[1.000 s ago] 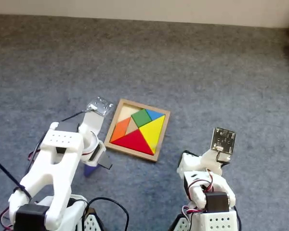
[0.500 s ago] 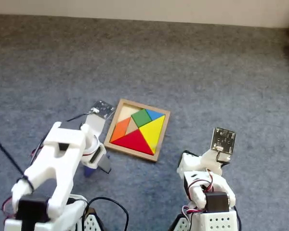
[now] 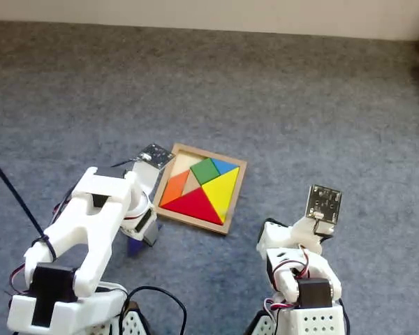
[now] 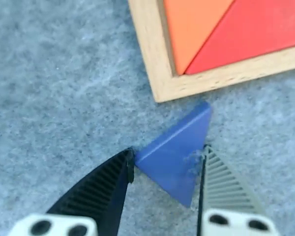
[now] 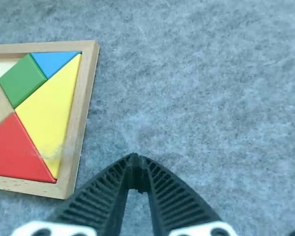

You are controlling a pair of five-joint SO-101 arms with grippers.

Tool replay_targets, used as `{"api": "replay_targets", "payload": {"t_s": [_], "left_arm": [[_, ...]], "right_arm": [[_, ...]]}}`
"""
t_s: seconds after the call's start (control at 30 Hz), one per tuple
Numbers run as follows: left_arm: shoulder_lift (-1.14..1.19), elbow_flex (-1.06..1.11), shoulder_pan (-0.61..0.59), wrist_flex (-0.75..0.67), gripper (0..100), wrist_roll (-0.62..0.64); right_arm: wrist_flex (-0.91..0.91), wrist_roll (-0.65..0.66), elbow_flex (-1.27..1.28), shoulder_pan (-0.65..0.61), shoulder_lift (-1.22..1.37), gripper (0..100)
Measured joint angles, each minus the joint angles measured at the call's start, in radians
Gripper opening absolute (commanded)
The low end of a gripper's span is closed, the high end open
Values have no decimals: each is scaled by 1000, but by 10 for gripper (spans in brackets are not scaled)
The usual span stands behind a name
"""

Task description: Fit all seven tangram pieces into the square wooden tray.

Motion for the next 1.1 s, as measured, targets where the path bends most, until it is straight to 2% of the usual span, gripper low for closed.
{"api": "replay_targets", "payload": {"t_s": [0.3,0.53,0.67,0.87,1.1], "left_arm": [[-60,28,0,5,170,0],[-345,54,-2,167,171,0],[-430,54,-2,201,171,0],[-374,-51,-2,206,171,0],[-118,-296,9,206,171,0]], "right_arm": [[0,0,0,0,0,5],[0,0,0,25,0,5],[0,0,0,29,0,5],[0,0,0,31,0,5],[0,0,0,31,0,5]]}}
